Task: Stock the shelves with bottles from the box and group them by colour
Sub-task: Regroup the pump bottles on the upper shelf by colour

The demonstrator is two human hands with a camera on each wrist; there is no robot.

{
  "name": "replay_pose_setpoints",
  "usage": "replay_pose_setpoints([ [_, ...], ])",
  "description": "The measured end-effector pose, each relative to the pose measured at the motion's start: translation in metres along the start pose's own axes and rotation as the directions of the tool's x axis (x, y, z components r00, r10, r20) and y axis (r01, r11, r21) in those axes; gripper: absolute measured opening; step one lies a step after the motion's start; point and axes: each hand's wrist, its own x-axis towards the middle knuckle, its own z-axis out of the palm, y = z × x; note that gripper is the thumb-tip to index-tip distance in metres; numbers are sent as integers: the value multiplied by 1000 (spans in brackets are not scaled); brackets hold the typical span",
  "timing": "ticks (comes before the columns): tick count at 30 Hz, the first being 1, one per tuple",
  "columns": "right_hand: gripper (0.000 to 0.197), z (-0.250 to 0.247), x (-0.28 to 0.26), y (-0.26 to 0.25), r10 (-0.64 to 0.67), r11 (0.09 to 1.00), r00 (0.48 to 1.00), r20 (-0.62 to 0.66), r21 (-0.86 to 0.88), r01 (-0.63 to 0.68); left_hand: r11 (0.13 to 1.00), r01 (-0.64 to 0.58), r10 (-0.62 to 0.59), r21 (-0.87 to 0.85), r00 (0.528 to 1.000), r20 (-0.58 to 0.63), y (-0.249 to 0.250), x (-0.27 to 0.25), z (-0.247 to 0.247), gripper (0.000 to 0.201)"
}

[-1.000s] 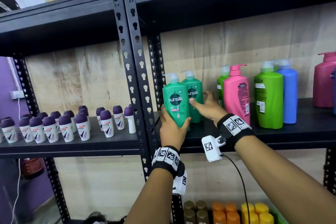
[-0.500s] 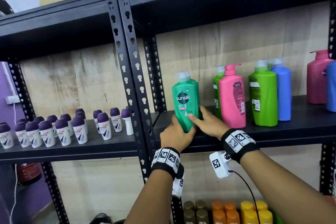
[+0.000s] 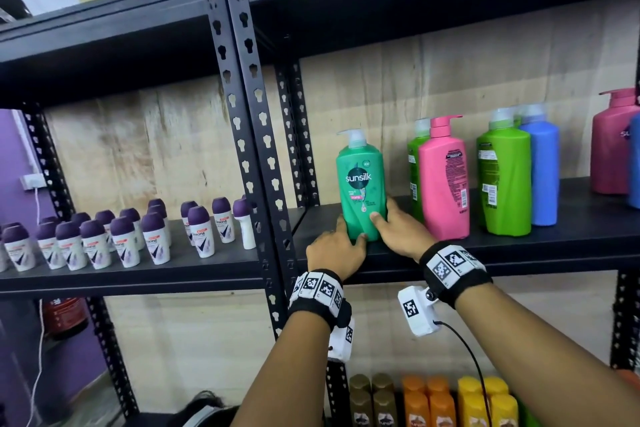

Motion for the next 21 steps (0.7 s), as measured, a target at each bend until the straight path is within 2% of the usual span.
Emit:
replay_pose_setpoints([
  [10,55,0,-4,0,9,998,997,-77,-64,-14,1000,-3,3,8,1000,19,2,-3,-4,56],
  [14,59,2,-17,-6,-44,999,977,-207,-6,44,998,33,-36,-53,998,-48,5,-9,-6,43],
  [16,60,5,-29,-10,-123,992,948,-294,-40,117,992,20,-35,-121,992,-124,3,-12,-8,33],
  [19,42,5,-49,-9,-264,962,885,-384,-165,215,981,-52,10,-186,976,-219,2,-14,-11,25],
  [21,26,-7,-58,-8,-298,946,875,-382,-239,218,981,-75,23,-179,961,-275,9,-17,-17,26],
])
